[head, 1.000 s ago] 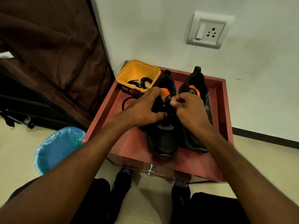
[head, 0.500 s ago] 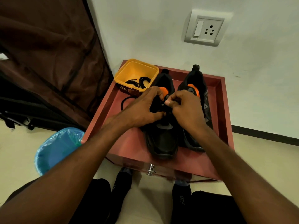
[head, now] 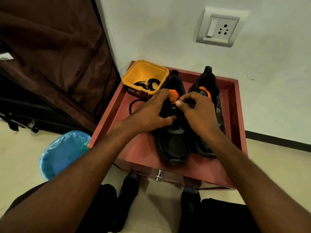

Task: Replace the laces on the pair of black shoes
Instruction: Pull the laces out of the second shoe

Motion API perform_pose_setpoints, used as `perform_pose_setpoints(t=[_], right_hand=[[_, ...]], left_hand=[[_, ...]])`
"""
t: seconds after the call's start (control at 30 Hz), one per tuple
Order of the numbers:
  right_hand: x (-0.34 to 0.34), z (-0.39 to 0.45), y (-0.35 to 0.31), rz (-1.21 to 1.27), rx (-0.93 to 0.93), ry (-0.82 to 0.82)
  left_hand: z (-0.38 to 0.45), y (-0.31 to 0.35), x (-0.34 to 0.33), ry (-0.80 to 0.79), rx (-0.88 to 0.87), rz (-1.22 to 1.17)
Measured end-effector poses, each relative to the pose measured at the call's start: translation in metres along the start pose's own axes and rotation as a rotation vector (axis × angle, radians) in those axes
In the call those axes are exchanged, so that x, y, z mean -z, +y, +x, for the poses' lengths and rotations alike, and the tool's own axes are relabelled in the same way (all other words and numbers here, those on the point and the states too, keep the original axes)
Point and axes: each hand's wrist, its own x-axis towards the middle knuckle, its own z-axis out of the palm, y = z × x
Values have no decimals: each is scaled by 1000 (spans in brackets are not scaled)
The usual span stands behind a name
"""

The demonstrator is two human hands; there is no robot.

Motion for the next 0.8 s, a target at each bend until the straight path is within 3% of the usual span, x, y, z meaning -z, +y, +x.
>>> perform_pose_setpoints(t=[0.1, 0.33, 0.47, 0.5, 0.57, 0.63, 0.7, 0.8], right_hand=[[-5, -1, 8, -198, 69, 10], [-2, 1, 7, -189, 42, -82], [14, 5, -12, 537, -475, -56], [21, 7, -15, 704, -564, -53], [29, 8, -17, 793, -591, -36], [26, 5, -16, 569, -457, 13], [19, 3, -9, 193, -185, 106], [9, 3, 4, -267, 229, 101]], left_hand=[[1, 0, -2, -12, -9, 1], [1, 3, -1, -16, -13, 18], [1, 3, -1, -30, -8, 14], [0, 3, -1, -34, -1, 6], [-1, 2, 0, -34, 19, 8], [-1, 3, 0, -33, 30, 9], [-1, 5, 0, -31, 33, 12], [-1, 6, -2, -20, 20, 39]])
